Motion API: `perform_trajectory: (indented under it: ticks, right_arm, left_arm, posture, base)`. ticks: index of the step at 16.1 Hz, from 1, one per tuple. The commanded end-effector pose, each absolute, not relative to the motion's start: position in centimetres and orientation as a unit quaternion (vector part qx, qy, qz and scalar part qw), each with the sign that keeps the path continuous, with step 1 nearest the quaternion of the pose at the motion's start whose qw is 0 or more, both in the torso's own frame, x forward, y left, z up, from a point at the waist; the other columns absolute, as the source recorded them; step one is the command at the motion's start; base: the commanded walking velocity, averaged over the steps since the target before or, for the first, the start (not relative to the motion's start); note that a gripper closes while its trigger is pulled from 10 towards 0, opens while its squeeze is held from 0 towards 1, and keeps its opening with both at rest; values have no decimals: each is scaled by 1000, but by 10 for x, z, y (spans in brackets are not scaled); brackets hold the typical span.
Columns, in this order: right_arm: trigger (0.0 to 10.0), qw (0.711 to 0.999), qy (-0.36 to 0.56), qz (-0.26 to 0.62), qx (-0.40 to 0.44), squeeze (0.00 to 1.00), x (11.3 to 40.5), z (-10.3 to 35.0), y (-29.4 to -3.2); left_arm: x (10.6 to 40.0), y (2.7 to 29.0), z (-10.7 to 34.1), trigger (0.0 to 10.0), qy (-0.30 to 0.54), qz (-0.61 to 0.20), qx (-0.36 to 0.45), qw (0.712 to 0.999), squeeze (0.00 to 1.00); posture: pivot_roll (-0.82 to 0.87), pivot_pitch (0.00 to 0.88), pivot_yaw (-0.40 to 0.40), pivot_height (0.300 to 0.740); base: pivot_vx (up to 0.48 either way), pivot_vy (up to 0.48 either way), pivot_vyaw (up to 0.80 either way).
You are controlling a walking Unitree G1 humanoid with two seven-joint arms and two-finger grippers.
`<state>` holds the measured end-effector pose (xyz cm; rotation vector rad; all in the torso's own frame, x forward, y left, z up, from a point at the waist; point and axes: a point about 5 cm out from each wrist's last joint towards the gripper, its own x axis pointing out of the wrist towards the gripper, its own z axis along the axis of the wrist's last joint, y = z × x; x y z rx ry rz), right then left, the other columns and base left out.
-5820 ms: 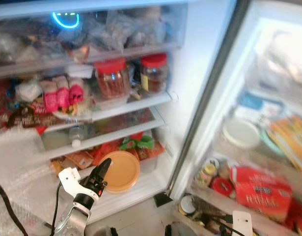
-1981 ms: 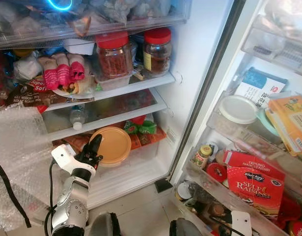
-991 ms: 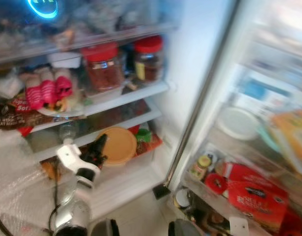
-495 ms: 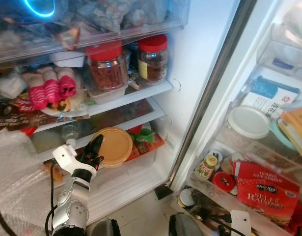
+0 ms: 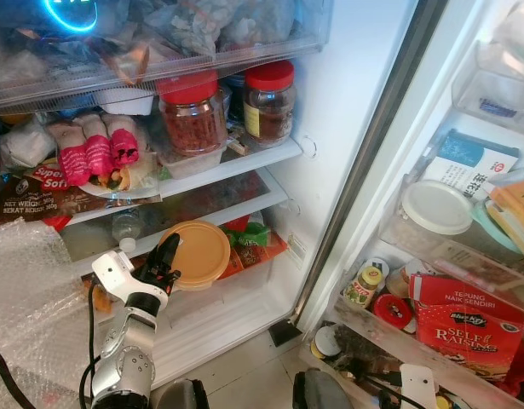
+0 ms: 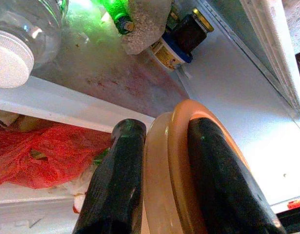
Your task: Restocking fridge
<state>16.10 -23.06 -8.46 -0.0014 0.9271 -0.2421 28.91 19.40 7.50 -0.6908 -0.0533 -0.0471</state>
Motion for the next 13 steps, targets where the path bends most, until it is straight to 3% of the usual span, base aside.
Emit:
perform_trajectory:
  ticks: [1, 4, 13]
  right_arm:
    - [10000, 884, 451, -121, 0, 0, 157, -86, -233]
    - [10000, 884, 451, -121, 1, 0, 157, -86, -233]
    - [10000, 884, 452, -123, 3, 0, 157, -86, -232]
  left_arm:
    - [290, 192, 76, 10000, -30, -29, -339, 940, 0]
    - [290, 192, 76, 10000, -28, -31, -340, 940, 0]
    - [289, 191, 76, 10000, -27, -34, -339, 940, 0]
  posture:
    - [-172, 87, -50, 645]
    - [-172, 87, -50, 645]
    - [-171, 95, -48, 645]
  base:
    - [0, 0, 0]
    - [0, 0, 0]
    - [275, 0, 0]
